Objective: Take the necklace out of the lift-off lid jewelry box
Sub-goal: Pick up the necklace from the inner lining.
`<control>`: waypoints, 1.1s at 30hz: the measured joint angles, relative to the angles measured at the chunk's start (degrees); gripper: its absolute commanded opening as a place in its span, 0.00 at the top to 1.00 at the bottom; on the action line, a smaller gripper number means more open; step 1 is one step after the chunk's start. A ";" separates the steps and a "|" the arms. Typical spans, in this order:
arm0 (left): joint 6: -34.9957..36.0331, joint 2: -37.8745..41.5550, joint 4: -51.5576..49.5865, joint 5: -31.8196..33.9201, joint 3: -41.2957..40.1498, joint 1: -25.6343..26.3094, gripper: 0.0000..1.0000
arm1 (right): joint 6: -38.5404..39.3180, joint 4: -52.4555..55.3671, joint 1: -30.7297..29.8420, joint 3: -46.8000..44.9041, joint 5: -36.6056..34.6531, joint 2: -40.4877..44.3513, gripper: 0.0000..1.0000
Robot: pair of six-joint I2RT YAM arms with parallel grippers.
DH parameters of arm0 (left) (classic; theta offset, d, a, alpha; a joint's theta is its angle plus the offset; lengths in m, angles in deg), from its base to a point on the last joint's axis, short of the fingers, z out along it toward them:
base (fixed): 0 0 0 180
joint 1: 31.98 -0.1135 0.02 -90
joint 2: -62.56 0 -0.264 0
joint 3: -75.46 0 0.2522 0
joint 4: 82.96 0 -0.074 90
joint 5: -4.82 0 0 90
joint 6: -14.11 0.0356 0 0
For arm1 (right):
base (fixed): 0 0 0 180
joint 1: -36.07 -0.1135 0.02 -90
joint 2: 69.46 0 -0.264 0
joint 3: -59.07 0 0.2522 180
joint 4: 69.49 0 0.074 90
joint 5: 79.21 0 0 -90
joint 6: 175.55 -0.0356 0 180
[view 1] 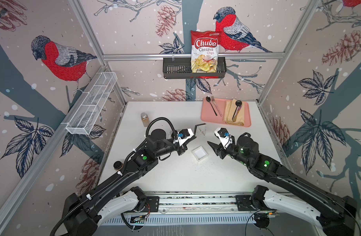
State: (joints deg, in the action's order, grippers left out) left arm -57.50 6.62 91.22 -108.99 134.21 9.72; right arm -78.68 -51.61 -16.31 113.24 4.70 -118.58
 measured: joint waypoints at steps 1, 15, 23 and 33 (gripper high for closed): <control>-0.15 0.07 0.02 0.00 0.22 0.00 1.00 | 0.70 -0.76 -0.42 -0.26 -1.16 -0.50 0.35; -1.95 0.31 -0.07 1.36 0.79 0.00 1.00 | 5.22 -9.81 -3.58 3.06 -8.92 -8.79 0.35; -2.12 0.57 -0.04 1.36 0.81 0.00 1.00 | 6.91 -11.37 -4.26 4.26 -10.91 -11.32 0.51; -2.16 0.72 -0.02 1.36 0.90 0.00 1.00 | 7.85 -12.57 -4.48 4.20 -12.94 -10.82 0.98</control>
State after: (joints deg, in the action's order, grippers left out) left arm -59.66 7.34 91.20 -107.64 135.11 9.72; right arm -70.83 -64.17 -20.79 117.43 -8.24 -129.40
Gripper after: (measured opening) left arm 0.065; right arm 0.083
